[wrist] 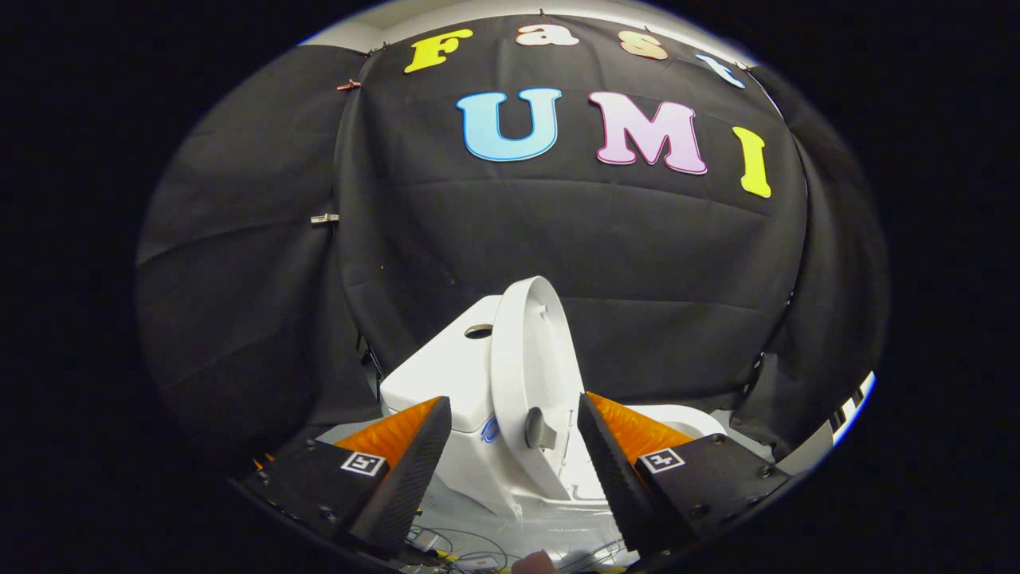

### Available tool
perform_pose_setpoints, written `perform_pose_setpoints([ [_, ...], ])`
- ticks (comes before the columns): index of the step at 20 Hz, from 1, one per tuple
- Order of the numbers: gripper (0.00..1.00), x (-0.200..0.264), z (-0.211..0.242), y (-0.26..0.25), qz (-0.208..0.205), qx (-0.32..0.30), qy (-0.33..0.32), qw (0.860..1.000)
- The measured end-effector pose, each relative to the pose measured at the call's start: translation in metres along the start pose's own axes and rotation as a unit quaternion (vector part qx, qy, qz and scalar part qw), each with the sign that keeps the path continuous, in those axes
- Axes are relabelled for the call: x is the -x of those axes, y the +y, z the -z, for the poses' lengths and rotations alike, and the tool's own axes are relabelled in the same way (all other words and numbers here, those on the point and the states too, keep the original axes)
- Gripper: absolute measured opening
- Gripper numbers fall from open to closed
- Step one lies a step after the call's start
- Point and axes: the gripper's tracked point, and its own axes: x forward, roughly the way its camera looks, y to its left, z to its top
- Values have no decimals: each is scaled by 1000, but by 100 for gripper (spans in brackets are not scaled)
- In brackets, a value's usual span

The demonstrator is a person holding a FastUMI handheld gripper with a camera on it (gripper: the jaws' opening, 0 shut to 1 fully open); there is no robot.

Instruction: Open the toilet lid.

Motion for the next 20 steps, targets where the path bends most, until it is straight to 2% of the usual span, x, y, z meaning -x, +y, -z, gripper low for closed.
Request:
perform_pose_setpoints([
  [6, 99, 14, -24, -64, -10, -9, -26, 1000],
  [12, 99, 16, -26, -147, -11, -11, -69, 998],
  [15, 100, 8, -3, -195, 15, 4, -67, 998],
  [20, 100, -4, 23, -247, 31, 13, -87, 996],
])
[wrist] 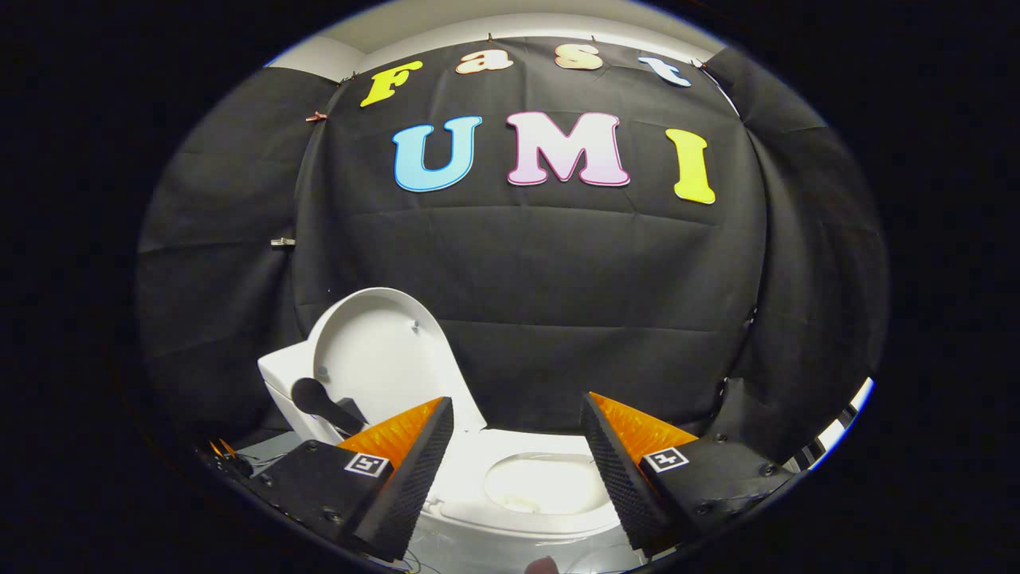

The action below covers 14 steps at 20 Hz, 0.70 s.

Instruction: Open the toilet lid.

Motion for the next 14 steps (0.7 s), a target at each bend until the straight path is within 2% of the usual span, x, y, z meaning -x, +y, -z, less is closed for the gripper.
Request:
perform_pose_setpoints([
  [14, 99, -4, 93, -50, 22, -2, -8, 1000],
])
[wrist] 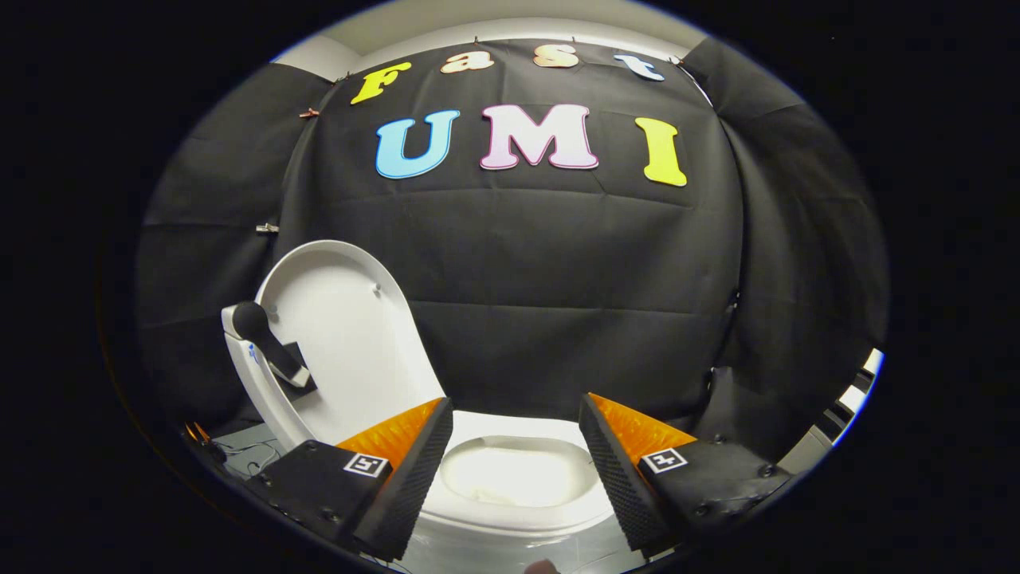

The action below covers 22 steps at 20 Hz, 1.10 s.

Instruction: Open the toilet lid.

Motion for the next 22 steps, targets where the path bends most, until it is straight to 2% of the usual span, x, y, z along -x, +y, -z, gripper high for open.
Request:
perform_pose_setpoints([
  [4, 100, -2, 24, -12, 12, 3, 1, 1000],
  [7, 99, 0, 26, -20, 16, -4, -21, 1000],
  [13, 99, 4, 36, -32, 22, -35, -19, 999],
  [22, 100, 6, 41, -33, 23, -37, -16, 999],
])
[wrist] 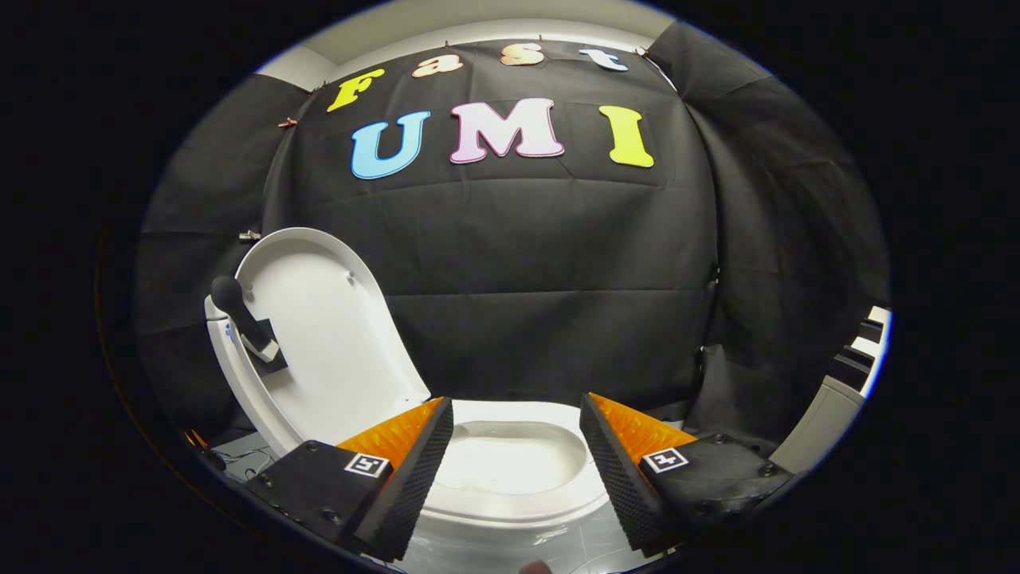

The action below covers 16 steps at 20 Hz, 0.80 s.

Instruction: Open the toilet lid.

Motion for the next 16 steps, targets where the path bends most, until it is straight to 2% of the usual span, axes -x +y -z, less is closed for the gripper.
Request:
perform_pose_setpoints([
  [16, 100, 2, 4, -7, 1, -3, 4, 1000],
])
